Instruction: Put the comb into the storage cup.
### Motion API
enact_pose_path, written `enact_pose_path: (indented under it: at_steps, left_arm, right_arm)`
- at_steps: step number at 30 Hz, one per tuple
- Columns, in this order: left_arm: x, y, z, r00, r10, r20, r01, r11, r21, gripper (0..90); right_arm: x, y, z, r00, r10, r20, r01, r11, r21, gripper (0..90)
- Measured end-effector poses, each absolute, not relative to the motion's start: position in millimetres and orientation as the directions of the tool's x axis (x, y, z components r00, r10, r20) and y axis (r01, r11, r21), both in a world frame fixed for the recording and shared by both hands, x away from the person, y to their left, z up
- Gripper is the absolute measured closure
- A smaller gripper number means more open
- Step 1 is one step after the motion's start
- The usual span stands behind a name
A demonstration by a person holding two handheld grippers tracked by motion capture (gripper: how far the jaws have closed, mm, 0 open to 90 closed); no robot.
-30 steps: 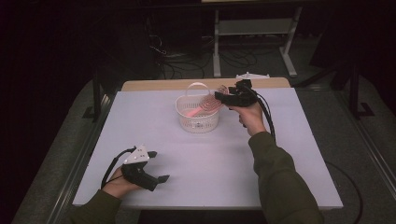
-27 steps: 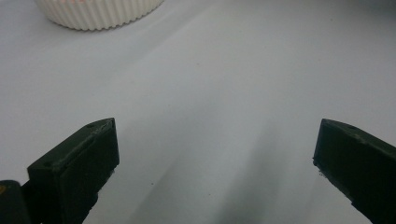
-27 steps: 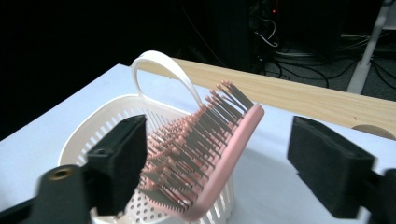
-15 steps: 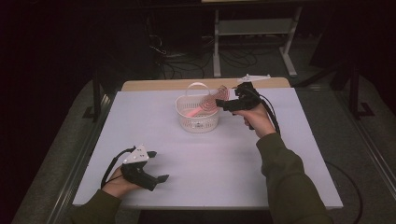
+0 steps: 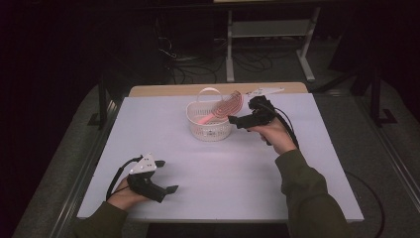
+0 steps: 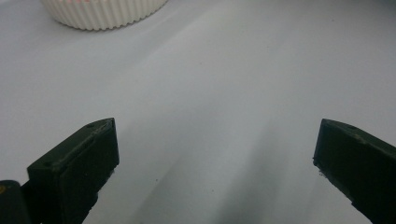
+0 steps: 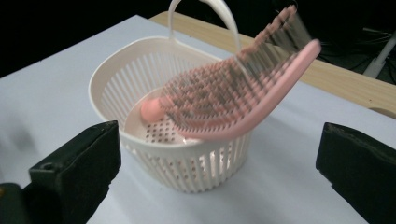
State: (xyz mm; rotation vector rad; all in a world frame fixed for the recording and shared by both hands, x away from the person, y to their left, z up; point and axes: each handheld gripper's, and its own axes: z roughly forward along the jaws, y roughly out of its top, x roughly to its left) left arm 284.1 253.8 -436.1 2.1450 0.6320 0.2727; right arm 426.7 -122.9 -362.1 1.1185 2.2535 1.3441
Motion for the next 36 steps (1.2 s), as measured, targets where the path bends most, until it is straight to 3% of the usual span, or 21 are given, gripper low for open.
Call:
enact_pose_path:
  at_steps: [36]
  left_arm:
    - [286, 259, -434, 0.828, 0.559, -0.036, 0.356, -0.475, 0.805, 0.0]
  right_arm:
    - [360, -139, -406, -0.703, 0.699, 0.128, 0.497, 0.355, 0.791, 0.0]
